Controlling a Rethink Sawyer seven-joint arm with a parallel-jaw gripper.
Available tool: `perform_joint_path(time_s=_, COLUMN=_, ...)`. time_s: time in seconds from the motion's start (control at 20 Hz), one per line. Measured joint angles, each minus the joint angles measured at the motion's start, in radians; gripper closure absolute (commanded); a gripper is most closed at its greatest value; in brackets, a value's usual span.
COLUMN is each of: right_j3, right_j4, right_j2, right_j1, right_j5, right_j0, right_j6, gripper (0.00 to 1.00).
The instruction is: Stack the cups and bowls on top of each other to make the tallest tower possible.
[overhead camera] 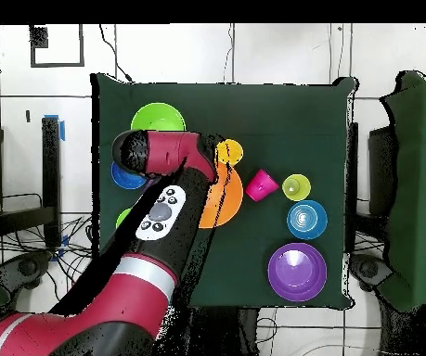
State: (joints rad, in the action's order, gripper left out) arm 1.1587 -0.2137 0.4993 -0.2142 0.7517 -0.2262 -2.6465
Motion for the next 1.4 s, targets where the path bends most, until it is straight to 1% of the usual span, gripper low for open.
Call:
perform_joint_path(time_s=0.45, right_j3=-0.02, right_j4=0.0, right_j2=0.001, right_j1=0.012, right_j5=0.0, right_j0=0.005, right_j6=0.0, gripper=1.0)
perform_joint_path(time_s=1.4, right_j3=-0.021, right_j4=0.0, right_j2=0.004, right_j1=0.013, right_j5=0.0, right_j0=0.005, right_j6=0.0, gripper=1.0)
